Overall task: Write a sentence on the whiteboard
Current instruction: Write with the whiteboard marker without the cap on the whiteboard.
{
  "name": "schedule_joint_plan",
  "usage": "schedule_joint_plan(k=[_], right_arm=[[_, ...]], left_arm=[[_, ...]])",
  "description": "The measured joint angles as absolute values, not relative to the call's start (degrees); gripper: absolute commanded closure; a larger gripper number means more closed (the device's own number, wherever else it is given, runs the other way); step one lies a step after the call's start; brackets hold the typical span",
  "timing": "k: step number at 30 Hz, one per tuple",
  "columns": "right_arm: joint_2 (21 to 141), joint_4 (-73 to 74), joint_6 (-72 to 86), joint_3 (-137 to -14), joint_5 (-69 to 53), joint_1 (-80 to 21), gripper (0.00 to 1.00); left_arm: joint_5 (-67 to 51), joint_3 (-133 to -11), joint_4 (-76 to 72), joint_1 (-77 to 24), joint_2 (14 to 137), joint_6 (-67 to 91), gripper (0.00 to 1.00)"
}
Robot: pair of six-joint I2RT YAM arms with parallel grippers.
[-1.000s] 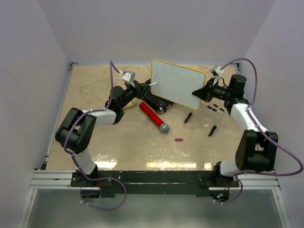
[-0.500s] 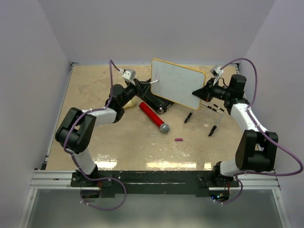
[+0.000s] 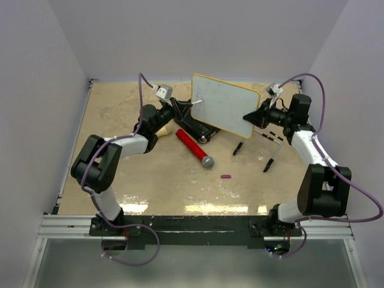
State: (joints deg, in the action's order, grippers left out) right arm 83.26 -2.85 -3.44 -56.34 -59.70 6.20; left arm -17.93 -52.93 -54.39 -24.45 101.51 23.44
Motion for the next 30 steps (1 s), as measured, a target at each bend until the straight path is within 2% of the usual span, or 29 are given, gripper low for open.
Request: schedule_joint_plan(k=[30], right_arm=[[83.24, -1.98, -3.42, -56.34, -60.88, 6.04, 1.00]], left_arm=[[-16.82, -53.01, -54.96, -24.51, 98.74, 23.97, 1.00]])
